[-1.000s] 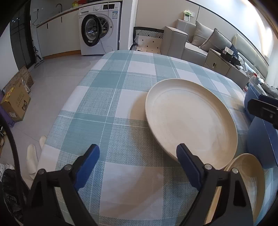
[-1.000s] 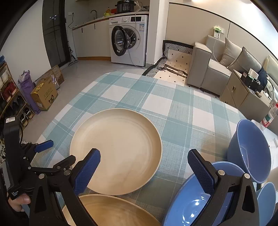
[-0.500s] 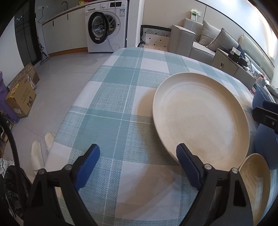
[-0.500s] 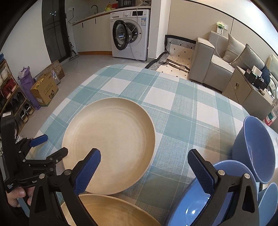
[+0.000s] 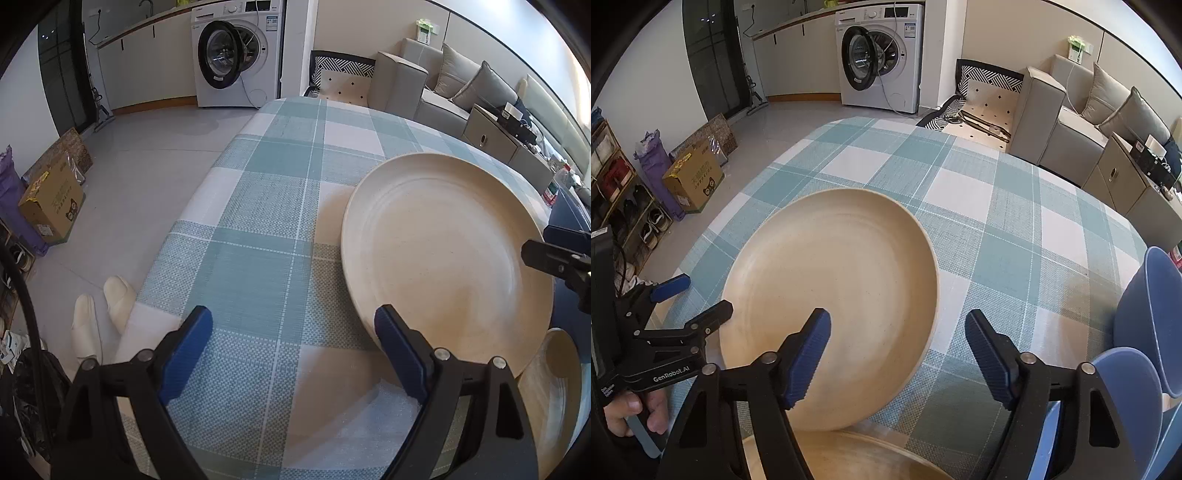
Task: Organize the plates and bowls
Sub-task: 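Close the left gripper on the cream plate rim while the right gripper grips it too, then lift the cream plate with both grippers and carry it toward the plate stack, then lower the held cream plate onto the stacked cream plates, then open both grippers to release the plate on the stack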
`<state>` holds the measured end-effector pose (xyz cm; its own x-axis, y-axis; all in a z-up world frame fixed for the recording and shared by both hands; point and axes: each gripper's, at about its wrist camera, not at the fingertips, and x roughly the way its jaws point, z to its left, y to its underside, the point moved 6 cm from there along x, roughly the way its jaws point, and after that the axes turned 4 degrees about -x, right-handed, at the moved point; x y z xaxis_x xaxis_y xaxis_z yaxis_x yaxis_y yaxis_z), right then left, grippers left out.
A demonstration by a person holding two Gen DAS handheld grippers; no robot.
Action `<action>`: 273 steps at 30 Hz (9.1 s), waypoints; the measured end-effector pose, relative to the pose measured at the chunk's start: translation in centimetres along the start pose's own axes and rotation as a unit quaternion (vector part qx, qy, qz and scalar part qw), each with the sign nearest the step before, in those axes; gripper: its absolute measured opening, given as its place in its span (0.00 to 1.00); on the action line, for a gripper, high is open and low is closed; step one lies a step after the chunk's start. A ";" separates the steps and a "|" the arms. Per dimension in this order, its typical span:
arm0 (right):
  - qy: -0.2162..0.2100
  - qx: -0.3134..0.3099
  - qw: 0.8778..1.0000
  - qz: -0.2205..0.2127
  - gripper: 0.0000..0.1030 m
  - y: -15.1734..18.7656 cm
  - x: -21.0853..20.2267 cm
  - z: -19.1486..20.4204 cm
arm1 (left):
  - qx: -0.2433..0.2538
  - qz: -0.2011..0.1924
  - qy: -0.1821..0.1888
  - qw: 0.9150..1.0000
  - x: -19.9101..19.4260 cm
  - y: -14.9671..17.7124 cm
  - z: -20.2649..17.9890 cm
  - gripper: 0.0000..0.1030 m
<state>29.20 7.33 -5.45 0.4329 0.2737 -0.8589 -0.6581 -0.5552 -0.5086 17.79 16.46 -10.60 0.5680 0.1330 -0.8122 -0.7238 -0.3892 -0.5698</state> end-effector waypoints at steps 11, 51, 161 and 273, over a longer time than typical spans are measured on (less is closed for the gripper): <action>0.002 -0.010 1.000 0.004 0.47 0.3 0.7 0.2 | 0.009 0.001 0.016 1.000 0.0 0.2 -0.5 0.73; -0.009 -0.017 1.000 -0.025 0.45 1.5 -1.6 1.3 | 0.050 -0.035 0.051 0.997 -3.6 -0.3 -3.7 0.24; 0.013 0.055 0.993 -0.103 0.47 13.2 -13.7 -1.8 | 0.161 -0.058 0.106 0.979 -11.0 6.0 -10.7 0.27; -0.001 0.052 0.996 -0.077 0.92 22.1 -14.2 -0.6 | 0.152 -0.047 0.150 0.976 -13.4 10.6 -11.0 0.87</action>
<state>8.84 -9.33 -4.46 0.5313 0.3512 -0.7710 -0.6445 -0.4232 -0.6369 6.76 0.53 -4.38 0.6939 -0.1352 -0.7072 -0.7195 -0.0938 -0.6881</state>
